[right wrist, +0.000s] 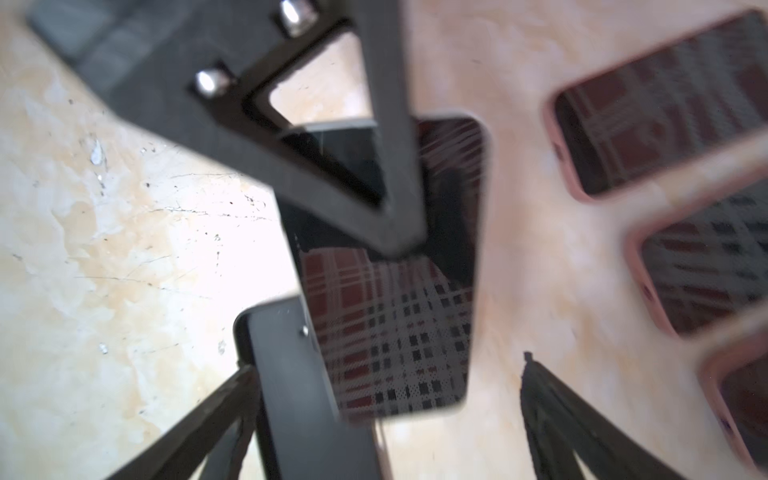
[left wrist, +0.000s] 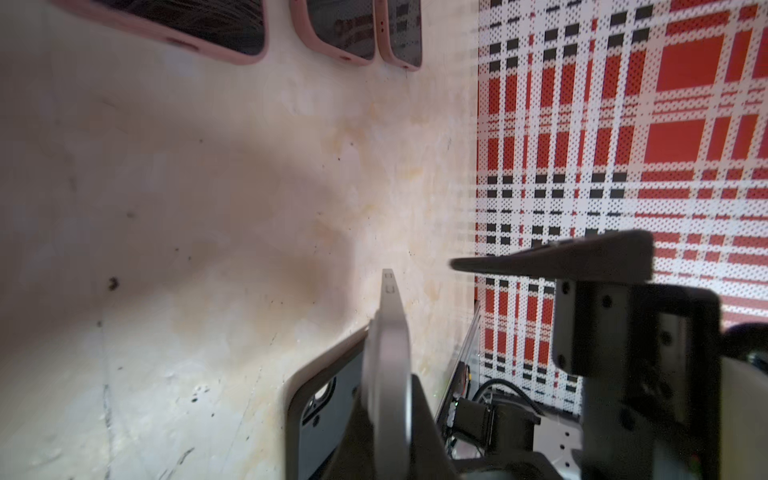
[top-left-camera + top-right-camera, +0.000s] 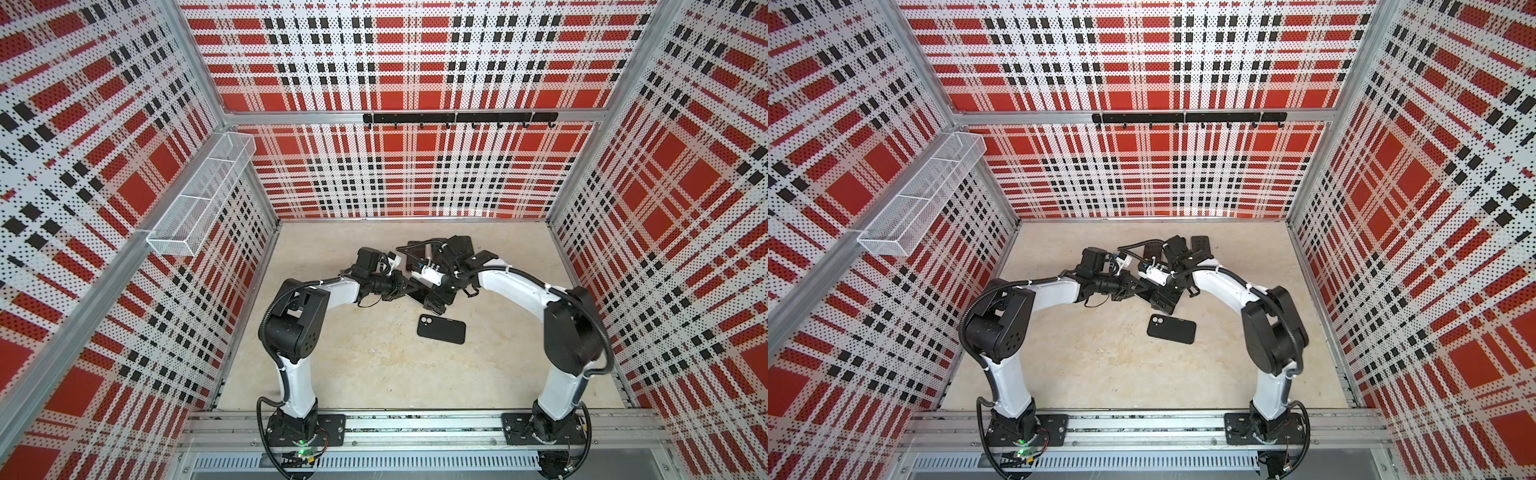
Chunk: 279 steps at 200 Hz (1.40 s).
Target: Put the phone into the phone case
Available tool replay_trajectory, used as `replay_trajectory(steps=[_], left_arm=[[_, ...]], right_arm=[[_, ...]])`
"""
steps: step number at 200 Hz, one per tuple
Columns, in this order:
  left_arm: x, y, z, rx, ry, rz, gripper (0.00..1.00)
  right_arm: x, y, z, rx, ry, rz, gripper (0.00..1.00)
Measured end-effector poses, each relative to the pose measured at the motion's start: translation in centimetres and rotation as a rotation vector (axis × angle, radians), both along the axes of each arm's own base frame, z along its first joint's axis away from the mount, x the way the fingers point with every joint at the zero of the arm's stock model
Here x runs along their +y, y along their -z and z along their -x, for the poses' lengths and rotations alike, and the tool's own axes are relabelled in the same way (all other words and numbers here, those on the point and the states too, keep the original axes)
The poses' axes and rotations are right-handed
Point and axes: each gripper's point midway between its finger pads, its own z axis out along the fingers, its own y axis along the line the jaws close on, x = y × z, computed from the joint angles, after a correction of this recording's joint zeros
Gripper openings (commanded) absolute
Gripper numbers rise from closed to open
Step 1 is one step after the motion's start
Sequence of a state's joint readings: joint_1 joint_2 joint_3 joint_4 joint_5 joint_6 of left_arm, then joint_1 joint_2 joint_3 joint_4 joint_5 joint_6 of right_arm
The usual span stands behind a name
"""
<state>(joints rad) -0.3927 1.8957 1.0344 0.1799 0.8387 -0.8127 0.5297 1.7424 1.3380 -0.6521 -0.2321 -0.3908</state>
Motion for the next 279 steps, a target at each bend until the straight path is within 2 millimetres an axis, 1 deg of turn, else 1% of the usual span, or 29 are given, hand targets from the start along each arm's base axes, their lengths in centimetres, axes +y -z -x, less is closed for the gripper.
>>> replay_trajectory(steps=[16, 29, 38, 45, 48, 51, 62, 73, 85, 95, 108, 129, 147, 175, 197, 217, 234, 256, 279], left_arm=[[0.0, -0.2, -0.1, -0.021, -0.064, -0.001, 0.00], [-0.6, -1.1, -0.2, -0.075, -0.111, 0.005, 0.00], [-1.2, -2.3, -0.1, -0.119, -0.137, 0.028, 0.00], [-1.7, -3.3, 0.2, -0.145, -0.152, 0.052, 0.00], [-1.9, -3.6, 0.3, -0.157, -0.154, 0.062, 0.00], [-2.1, -4.2, 0.4, -0.166, -0.159, 0.080, 0.00], [-2.7, -5.6, 0.8, -0.199, -0.159, 0.130, 0.00], [-3.3, -6.8, 1.2, -0.217, -0.154, 0.182, 0.00], [-3.5, -7.5, 1.4, -0.219, -0.149, 0.219, 0.00], [-3.5, -7.9, 1.5, -0.221, -0.146, 0.241, 0.00], [-3.5, -8.5, 1.5, -0.225, -0.141, 0.262, 0.00], [-3.8, -9.5, 1.8, -0.232, -0.125, 0.303, 0.00], [-4.3, -9.9, 2.3, -0.227, -0.098, 0.332, 0.00], [-5.4, -9.5, 2.9, -0.200, -0.060, 0.364, 0.00], [-6.1, -8.9, 3.1, -0.172, -0.037, 0.383, 0.00], [-6.5, -8.7, 3.2, -0.160, -0.026, 0.401, 0.00], [-6.7, -8.7, 3.4, -0.161, -0.018, 0.413, 0.00], [-6.8, -8.9, 3.5, -0.171, -0.009, 0.425, 0.00], [-6.9, -9.1, 3.6, -0.184, -0.004, 0.435, 0.08]], right_arm=[[-3.1, -2.4, -0.5, -0.060, 0.194, -0.063, 1.00], [-5.8, -3.8, -0.9, -0.079, 0.373, -0.134, 0.99], [-7.5, -4.4, -1.2, -0.067, 0.485, -0.201, 0.98], [-8.7, -4.5, -1.2, -0.041, 0.568, -0.266, 0.97], [-8.9, -4.4, -1.1, -0.025, 0.584, -0.293, 0.97], [-9.6, -4.3, -1.1, -0.010, 0.622, -0.321, 0.96], [-11.2, -3.7, -0.8, 0.064, 0.713, -0.423, 0.92], [-12.2, -3.0, -0.4, 0.147, 0.768, -0.537, 0.88], [-12.9, -2.3, 0.1, 0.251, 0.825, -0.658, 0.83], [-12.9, -2.2, 0.5, 0.329, 0.836, -0.744, 0.81], [-12.0, -2.7, 1.0, 0.423, 0.804, -0.840, 0.77], [-10.3, -4.0, 1.3, 0.525, 0.712, -0.943, 0.70], [-9.3, -4.6, 1.7, 0.594, 0.649, -1.000, 0.64], [-8.7, -4.9, 2.5, 0.647, 0.582, -1.021, 0.60], [-8.3, -5.1, 3.1, 0.670, 0.530, -1.025, 0.51], [-8.1, -5.0, 3.5, 0.697, 0.516, -1.027, 0.49], [-8.0, -5.0, 3.7, 0.701, 0.503, -1.018, 0.46], [-7.7, -4.8, 4.0, 0.693, 0.483, -0.999, 0.36], [-7.6, -4.7, 4.2, 0.695, 0.478, -0.991, 0.30]])
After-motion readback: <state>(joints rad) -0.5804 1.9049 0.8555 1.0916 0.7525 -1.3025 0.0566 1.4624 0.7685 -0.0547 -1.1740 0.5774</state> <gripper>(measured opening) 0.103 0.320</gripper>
